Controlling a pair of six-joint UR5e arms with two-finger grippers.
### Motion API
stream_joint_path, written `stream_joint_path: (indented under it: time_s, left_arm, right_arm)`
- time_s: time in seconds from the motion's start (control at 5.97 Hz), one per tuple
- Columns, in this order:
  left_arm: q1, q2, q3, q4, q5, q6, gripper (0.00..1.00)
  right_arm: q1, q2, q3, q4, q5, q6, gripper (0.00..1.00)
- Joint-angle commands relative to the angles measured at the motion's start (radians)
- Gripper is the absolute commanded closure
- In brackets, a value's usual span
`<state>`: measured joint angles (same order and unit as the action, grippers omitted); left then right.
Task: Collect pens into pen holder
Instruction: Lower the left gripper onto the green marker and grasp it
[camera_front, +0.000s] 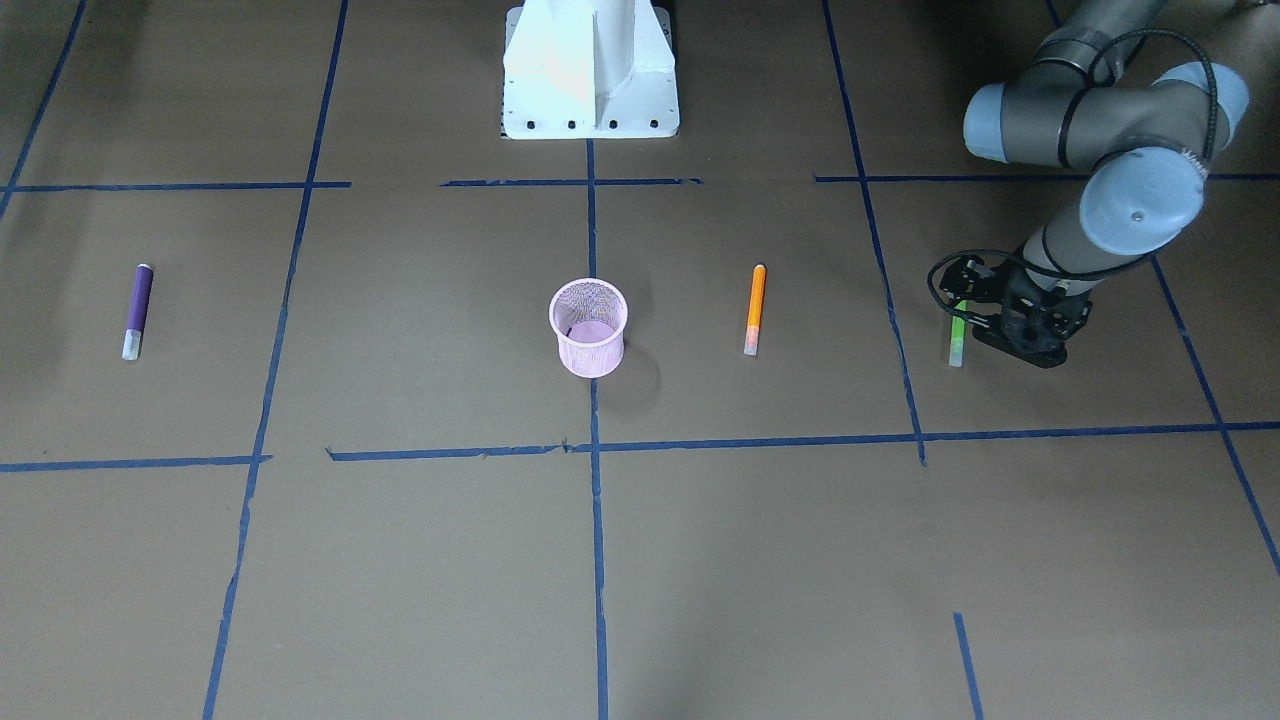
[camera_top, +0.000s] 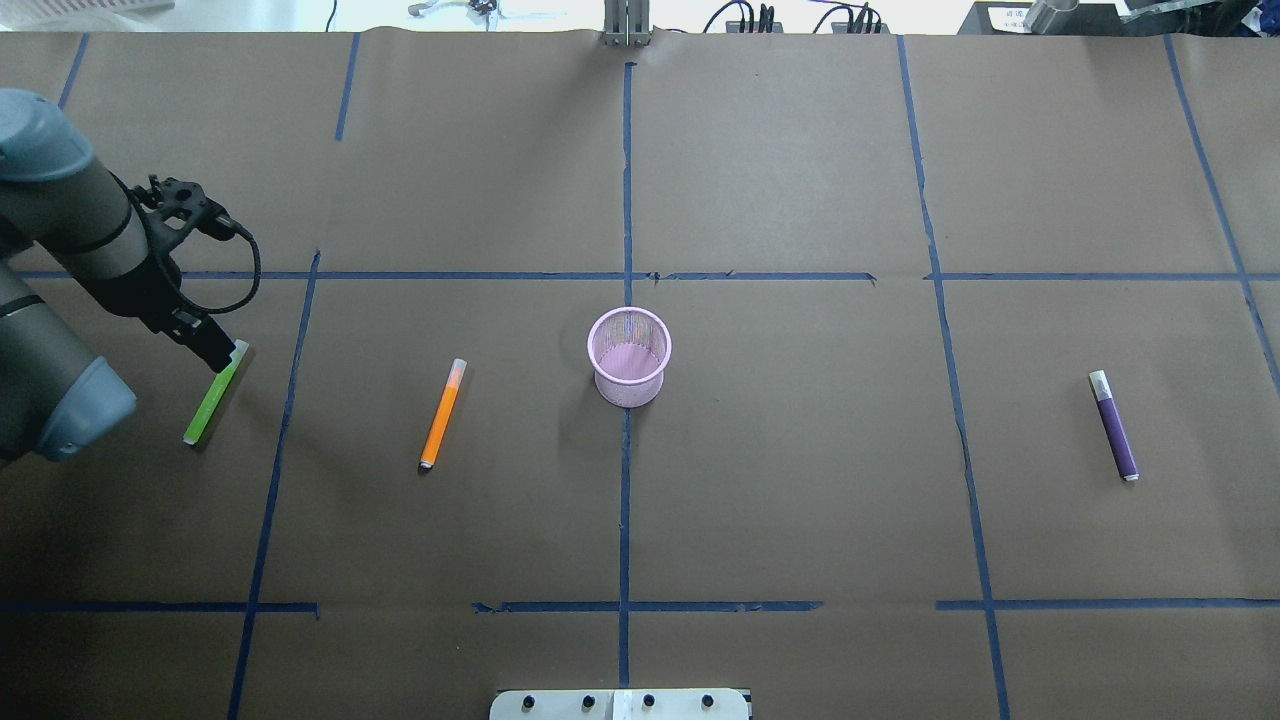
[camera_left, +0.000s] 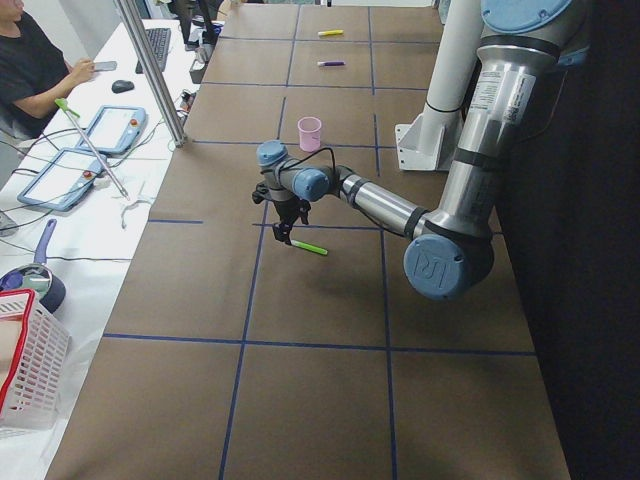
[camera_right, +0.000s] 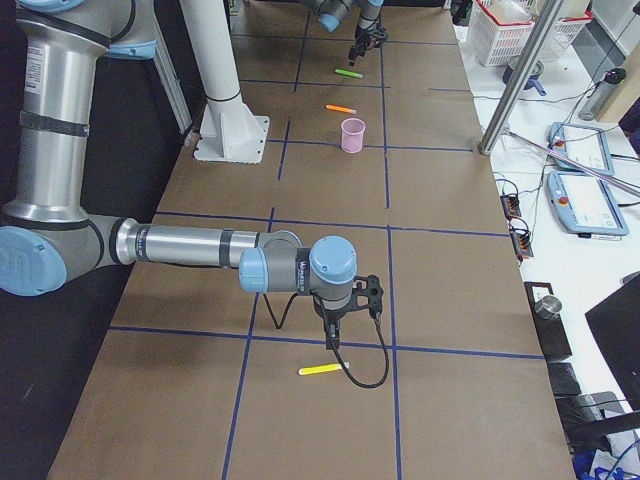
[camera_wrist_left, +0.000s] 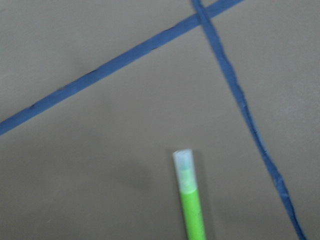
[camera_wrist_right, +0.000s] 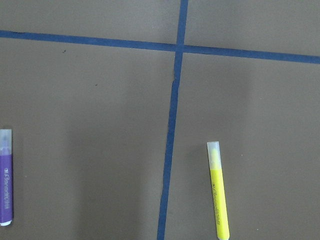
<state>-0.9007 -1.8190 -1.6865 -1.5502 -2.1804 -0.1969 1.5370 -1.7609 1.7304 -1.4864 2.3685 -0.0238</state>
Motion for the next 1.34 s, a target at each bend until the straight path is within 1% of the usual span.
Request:
stream_joint_path:
  time_s: [0.0, 0.17, 0.67, 1.0, 1.17]
  left_arm:
    - [0.014, -0.020, 0.059, -0.001, 0.014, -0.002, 0.05]
    - [0.014, -0.042, 0.095, -0.001, 0.010, -0.001, 0.06]
    - [0.031, -0.048, 0.102, 0.001, 0.010, -0.004, 0.21]
    - [0.046, -0.048, 0.096, 0.001, 0.004, -0.068, 0.24]
    - [0.046, -0.042, 0.102, -0.001, -0.019, -0.068, 0.35]
  right_arm:
    - [0.000, 0.000, 0.000, 0.000, 0.000, -0.001, 0.00]
    - [0.000, 0.000, 0.000, 0.000, 0.000, -0.001, 0.00]
    - [0.000, 0.000, -0.002, 0.000, 0.000, -0.001, 0.00]
    - [0.000, 0.000, -0.002, 0.000, 0.000, 0.001, 0.00]
    - [0.000, 0.000, -0.003, 0.002, 0.000, 0.001, 0.00]
